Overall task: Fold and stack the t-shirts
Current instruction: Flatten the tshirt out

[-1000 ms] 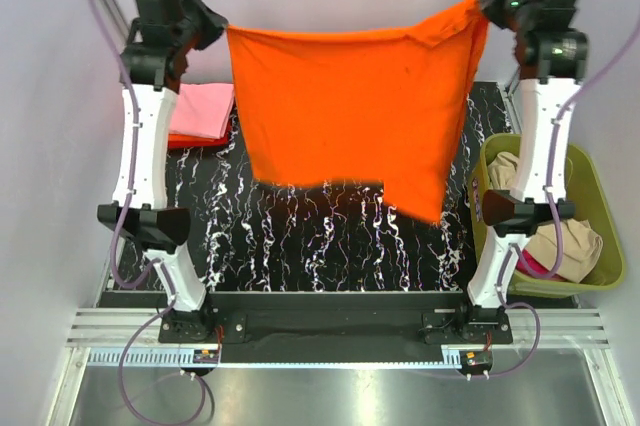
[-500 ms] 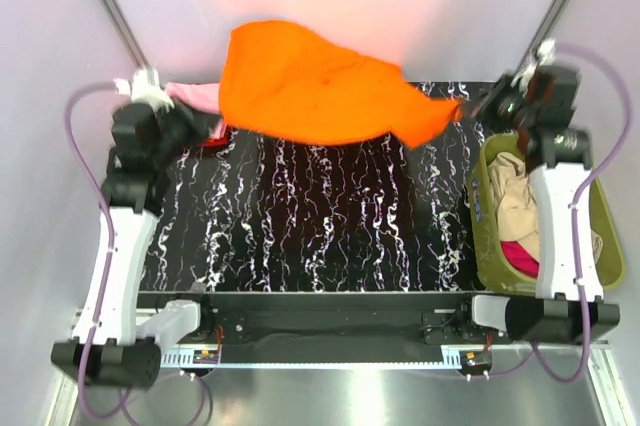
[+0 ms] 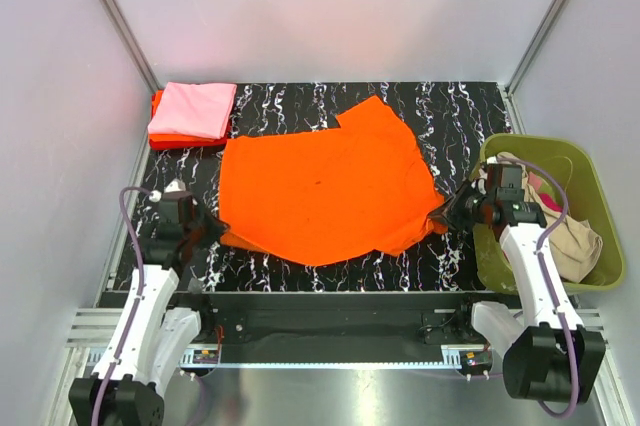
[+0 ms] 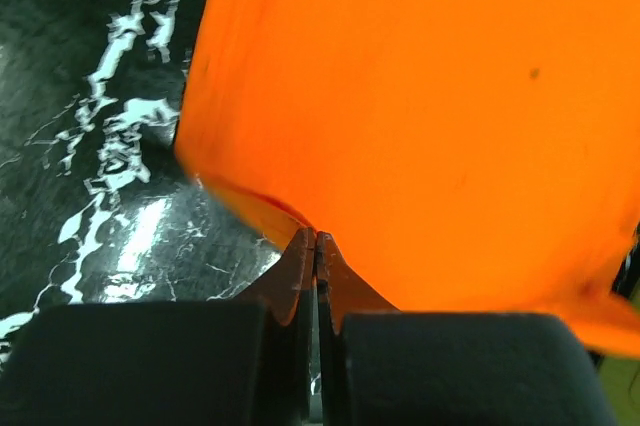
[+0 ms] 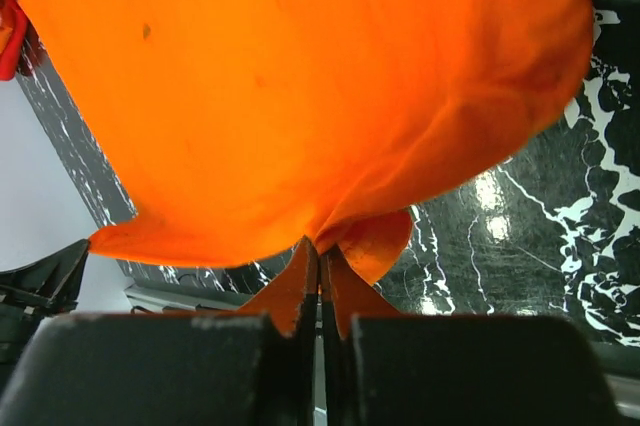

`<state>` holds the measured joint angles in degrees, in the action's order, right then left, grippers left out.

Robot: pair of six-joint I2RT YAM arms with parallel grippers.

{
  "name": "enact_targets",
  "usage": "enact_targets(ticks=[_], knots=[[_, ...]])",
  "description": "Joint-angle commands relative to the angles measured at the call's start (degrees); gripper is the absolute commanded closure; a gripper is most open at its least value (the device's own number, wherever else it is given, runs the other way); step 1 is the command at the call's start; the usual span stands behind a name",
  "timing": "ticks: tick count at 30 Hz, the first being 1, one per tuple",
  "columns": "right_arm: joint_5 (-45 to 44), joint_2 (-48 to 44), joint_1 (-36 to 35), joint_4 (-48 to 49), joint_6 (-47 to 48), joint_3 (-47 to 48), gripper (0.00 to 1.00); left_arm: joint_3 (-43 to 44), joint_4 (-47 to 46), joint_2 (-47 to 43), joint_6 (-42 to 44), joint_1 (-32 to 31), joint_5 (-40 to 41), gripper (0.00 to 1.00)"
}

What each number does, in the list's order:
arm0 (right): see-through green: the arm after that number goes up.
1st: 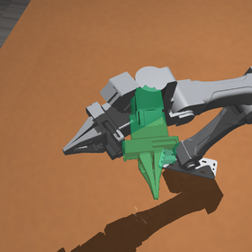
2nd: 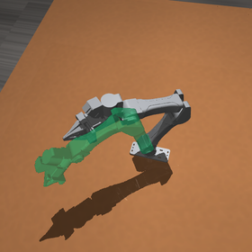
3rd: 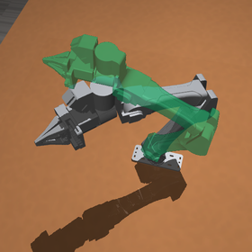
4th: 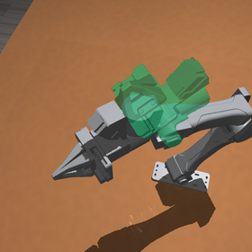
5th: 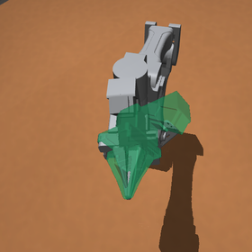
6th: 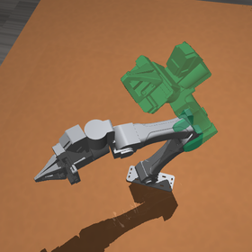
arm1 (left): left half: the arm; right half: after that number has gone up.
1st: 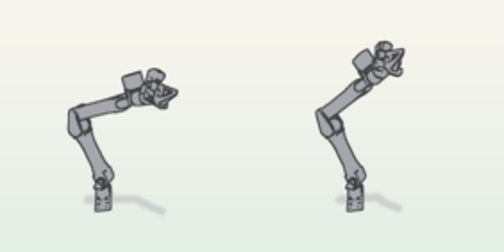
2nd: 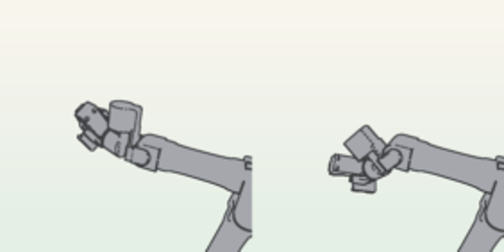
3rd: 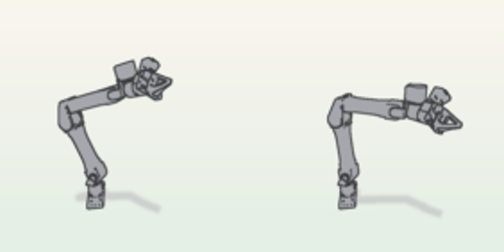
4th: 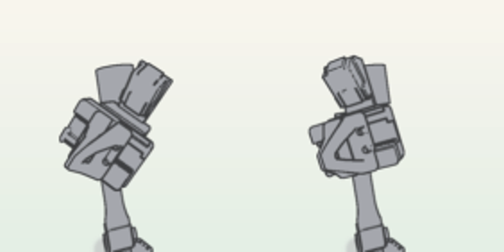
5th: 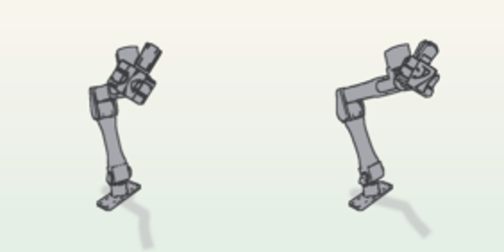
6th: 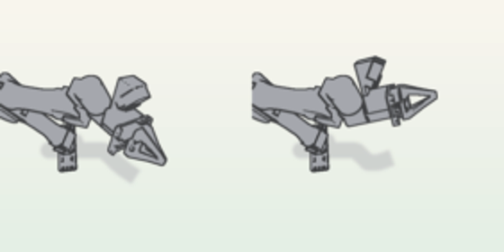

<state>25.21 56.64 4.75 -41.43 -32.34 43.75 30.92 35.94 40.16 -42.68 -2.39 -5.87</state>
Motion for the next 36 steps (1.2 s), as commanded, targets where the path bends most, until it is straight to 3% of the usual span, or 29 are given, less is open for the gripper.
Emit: enact_targets(ticks=[1, 13, 20, 29, 36], knots=[[1.7, -2.9, 0.1, 1.3, -1.3, -0.3, 0.98, -0.9, -1.8, -1.5, -7.0, 0.2, 7.0, 1.00], [-1.8, -1.2, 0.1, 1.3, -2.4, -3.2, 0.95, -2.3, 1.1, 0.4, -14.7, 0.1, 14.2, 1.00], [-6.5, 6.8, -1.5, 3.4, -1.0, 3.0, 1.00, 2.1, -1.1, 7.6, -15.8, 0.2, 17.3, 1.00], [-17.2, 12.5, -10.3, 4.3, 1.0, 8.5, 1.00, 4.7, -3.5, 13.1, -16.4, 0.1, 20.6, 1.00], [-16.1, 16.3, -10.3, 2.9, 4.1, 12.2, 1.00, 6.5, -4.4, 15.0, -13.8, 0.2, 19.2, 1.00]])
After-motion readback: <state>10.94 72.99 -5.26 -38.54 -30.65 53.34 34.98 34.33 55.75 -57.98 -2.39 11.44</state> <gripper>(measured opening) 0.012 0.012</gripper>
